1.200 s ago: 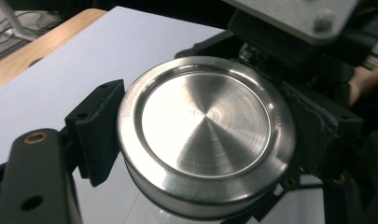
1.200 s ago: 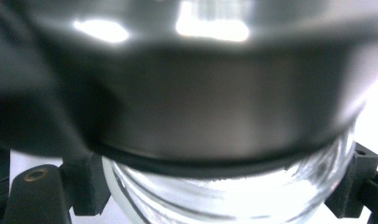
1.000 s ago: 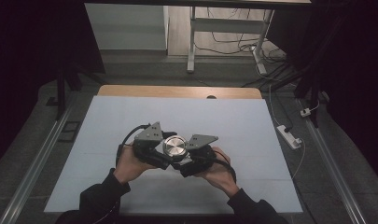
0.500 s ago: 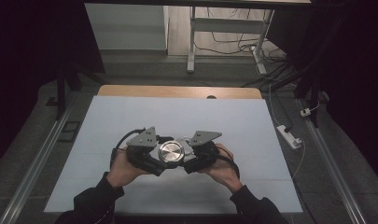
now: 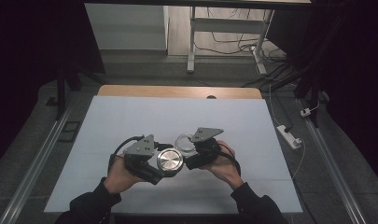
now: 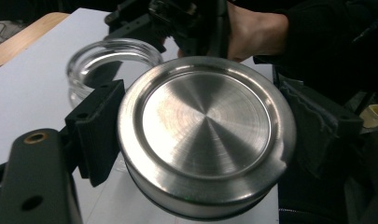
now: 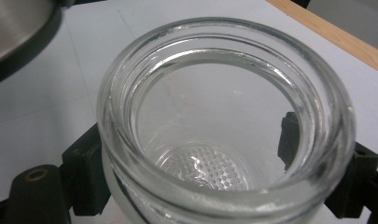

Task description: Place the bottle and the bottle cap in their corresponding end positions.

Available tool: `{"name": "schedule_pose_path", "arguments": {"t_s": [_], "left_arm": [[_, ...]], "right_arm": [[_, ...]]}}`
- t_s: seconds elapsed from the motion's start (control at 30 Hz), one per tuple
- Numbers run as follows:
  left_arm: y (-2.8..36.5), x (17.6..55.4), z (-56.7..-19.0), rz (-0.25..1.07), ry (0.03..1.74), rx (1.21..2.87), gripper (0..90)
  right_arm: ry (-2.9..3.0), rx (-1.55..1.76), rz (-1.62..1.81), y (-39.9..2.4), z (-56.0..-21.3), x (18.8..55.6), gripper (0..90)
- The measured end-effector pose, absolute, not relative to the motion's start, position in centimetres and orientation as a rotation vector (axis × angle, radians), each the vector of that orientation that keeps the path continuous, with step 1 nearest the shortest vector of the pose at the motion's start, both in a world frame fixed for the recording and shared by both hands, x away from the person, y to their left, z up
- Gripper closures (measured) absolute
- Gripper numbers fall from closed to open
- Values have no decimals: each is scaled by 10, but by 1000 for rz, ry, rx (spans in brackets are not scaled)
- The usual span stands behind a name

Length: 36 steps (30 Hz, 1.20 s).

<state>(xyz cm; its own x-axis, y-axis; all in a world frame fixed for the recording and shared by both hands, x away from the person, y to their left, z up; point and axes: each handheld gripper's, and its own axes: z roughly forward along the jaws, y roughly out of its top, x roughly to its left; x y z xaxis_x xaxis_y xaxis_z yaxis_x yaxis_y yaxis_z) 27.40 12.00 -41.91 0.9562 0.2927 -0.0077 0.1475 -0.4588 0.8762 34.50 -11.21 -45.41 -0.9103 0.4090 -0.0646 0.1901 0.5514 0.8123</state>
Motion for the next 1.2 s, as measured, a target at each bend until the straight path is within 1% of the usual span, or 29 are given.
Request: {"name": "schedule_pose_path", "arguments": {"t_s": [0.3,0.6,1.0,1.2], "left_arm": [[114,266,-426,168,266,2049,195],[107,260,-441,163,263,2059,195],[99,263,-462,120,287,2088,195],[98,269,-475,130,293,2088,195]], "right_arm": [[2527,526,1299,-111,-451,351,151],[2512,578,1294,-108,-453,361,151],[2489,600,1277,-103,-451,372,151],[2465,641,1258,-99,-453,385,151]]}}
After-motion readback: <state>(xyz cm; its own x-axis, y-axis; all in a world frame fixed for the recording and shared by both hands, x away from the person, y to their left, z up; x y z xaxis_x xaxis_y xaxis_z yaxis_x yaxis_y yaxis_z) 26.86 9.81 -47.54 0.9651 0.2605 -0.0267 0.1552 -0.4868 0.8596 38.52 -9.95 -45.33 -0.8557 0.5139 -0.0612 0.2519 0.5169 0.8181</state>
